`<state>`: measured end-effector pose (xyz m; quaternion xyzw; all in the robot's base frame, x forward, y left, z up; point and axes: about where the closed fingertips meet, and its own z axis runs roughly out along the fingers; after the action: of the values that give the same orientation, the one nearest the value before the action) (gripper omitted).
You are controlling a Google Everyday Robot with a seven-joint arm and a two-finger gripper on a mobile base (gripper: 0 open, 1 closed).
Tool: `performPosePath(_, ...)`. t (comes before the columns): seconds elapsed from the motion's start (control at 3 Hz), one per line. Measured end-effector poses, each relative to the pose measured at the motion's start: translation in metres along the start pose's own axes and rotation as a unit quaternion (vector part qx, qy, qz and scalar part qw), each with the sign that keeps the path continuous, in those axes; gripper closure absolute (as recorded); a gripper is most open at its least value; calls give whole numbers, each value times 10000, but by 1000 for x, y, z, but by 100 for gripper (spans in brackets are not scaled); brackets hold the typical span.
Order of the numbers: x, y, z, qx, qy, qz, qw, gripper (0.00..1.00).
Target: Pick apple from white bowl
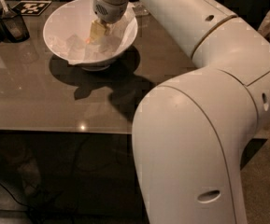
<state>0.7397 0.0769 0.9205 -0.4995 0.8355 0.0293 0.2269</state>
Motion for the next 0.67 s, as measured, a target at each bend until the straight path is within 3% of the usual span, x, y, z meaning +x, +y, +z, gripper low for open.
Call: performPosePath(0.67,0,0,0,0,0,0,10000,39)
